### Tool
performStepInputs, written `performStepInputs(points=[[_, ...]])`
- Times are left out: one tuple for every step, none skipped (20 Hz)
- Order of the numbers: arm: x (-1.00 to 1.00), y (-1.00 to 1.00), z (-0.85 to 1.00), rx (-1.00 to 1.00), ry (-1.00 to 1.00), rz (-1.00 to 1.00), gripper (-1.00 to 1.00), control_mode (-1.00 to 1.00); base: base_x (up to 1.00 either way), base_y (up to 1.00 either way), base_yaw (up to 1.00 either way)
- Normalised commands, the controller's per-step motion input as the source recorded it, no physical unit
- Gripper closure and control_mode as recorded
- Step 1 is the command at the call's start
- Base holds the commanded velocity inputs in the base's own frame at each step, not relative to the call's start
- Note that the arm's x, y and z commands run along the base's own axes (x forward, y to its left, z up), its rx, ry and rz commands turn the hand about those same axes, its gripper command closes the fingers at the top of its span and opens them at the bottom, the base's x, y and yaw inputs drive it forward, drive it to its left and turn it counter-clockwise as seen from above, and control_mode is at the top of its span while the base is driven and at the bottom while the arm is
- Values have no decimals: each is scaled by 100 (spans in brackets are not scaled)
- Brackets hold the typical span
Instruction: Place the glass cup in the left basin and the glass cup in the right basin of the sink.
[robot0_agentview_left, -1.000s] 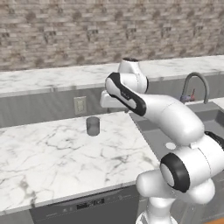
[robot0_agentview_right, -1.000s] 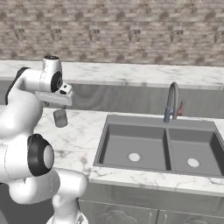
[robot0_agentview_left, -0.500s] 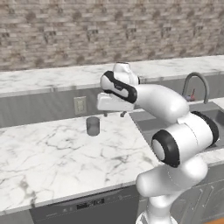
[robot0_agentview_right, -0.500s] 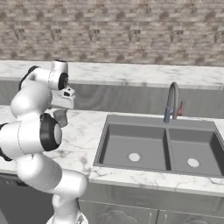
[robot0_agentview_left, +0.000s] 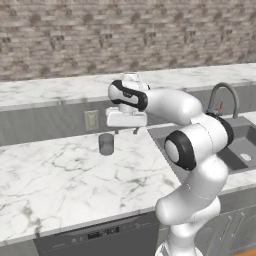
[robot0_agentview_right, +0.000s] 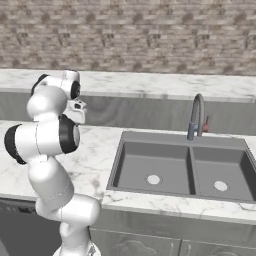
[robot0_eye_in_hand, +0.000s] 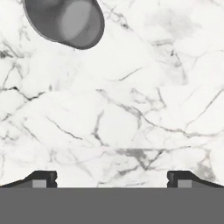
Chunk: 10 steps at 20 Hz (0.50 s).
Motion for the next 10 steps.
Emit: performStepInputs(points=[[13,7,-19,-12,9,0,-100,-100,0,0,0],[13,7,-18,-13,9,0,-100,-100,0,0,0],[12,6,-18,-13,8,0,-100,-100,0,0,0],[9,3,-17,-13,6,0,-100,-100,0,0,0],[9,1,-17,-13,8,0,-100,-100,0,0,0],[8,1,-17,-11,8,0,-100,-100,0,0,0],[7,1,-17,-10,9,0,-100,-100,0,0,0],[11,3,-18,-9,11,0,-100,-100,0,0,0],[16,6,-18,-8,11,0,-100,-100,0,0,0],[19,6,-17,-8,11,0,-100,-100,0,0,0]])
